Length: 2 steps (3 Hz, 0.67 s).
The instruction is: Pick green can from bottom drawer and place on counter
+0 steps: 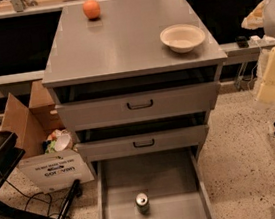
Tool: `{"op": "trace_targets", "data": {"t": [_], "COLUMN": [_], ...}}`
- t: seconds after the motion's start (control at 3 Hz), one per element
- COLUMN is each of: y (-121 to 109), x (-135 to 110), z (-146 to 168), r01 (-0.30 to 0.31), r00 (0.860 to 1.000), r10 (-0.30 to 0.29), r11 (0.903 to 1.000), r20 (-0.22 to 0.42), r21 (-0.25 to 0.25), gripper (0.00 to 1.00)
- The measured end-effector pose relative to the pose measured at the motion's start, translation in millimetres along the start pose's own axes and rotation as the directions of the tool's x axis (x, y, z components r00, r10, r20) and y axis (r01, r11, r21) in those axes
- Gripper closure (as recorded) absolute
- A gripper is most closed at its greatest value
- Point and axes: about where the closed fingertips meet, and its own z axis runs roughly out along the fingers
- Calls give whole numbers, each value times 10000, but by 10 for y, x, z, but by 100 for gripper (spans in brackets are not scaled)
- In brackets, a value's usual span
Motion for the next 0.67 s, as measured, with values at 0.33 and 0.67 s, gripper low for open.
{"op": "trace_targets", "data": {"t": [0.33, 0.67], "y": [0, -27], "x": [-1, -144], "z": [-3, -271], "r01": [5, 468], "r00": [10000, 9986], "r10": [-5, -454], "r11": [10000, 9976], "r20": [-3, -264], "r21": [5, 518], "gripper": [0, 0]}}
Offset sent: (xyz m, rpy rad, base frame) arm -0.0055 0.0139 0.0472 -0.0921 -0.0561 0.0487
